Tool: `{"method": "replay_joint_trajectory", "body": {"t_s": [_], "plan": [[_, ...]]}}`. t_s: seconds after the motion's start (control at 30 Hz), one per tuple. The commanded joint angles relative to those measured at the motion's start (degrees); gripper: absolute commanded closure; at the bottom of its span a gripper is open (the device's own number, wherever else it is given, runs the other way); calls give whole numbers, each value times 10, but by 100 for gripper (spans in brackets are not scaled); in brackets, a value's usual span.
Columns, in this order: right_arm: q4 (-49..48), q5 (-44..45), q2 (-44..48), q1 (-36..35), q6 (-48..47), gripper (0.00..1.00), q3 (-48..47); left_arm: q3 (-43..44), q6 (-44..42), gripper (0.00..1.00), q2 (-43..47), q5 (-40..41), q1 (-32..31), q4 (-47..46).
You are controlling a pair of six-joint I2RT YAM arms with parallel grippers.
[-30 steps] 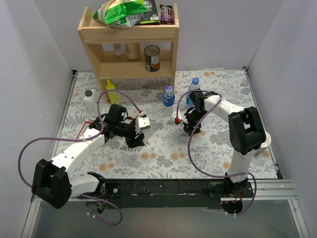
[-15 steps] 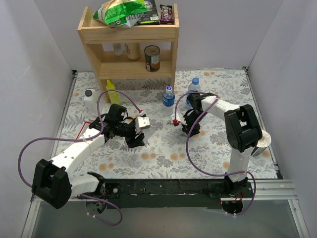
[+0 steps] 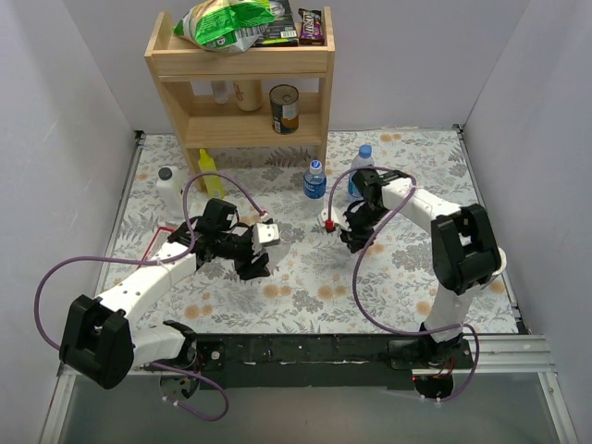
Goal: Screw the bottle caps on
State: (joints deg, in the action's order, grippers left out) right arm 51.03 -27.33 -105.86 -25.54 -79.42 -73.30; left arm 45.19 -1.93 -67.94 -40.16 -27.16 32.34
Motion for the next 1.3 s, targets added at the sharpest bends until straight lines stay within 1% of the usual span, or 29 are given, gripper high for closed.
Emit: {"method": "replay_joint_trajectory", "body": {"t_s": [0.0, 0.03, 0.07, 0.1, 0.17, 0.23, 0.3, 0.4, 0.47, 0.6, 0.73, 0.93, 1.27], "plan": [[120, -86, 112, -6, 8, 69, -58, -21, -44, 100, -3, -35, -11, -11], [152, -115, 141, -13, 12, 69, -87, -22, -55, 100, -16, -38, -14, -6], [168, -129, 154, -18, 21, 69, -100, -22, -86, 100, -22, -42, -16, -1], [178, -141, 166, -23, 25, 70, -112, -22, -96, 100, -27, -46, -18, 4], [186, -170, 198, -46, 41, 69, -148, -19, -120, 100, -39, -51, -21, 5], [178, -180, 210, -79, 83, 69, -172, -15, -131, 100, -46, -55, -28, 4], [171, -183, 197, -114, 122, 69, -211, -3, -136, 100, -54, -55, -38, 4], [167, -186, 169, -155, 152, 70, -266, 13, -125, 100, -62, -61, -43, 3], [162, -182, 159, -174, 158, 70, -292, 19, -116, 100, -61, -67, -43, 2], [164, -153, 145, -223, 146, 70, -304, 17, -102, 100, -53, -74, -43, -2], [172, -125, 138, -237, 131, 70, -309, 10, -91, 100, -37, -76, -43, -9], [213, -117, 116, -239, 113, 71, -330, 1, -57, 100, -16, -75, -43, -37], [203, -108, 118, -243, 117, 72, -318, 2, -41, 100, -8, -76, -43, -54]]}}
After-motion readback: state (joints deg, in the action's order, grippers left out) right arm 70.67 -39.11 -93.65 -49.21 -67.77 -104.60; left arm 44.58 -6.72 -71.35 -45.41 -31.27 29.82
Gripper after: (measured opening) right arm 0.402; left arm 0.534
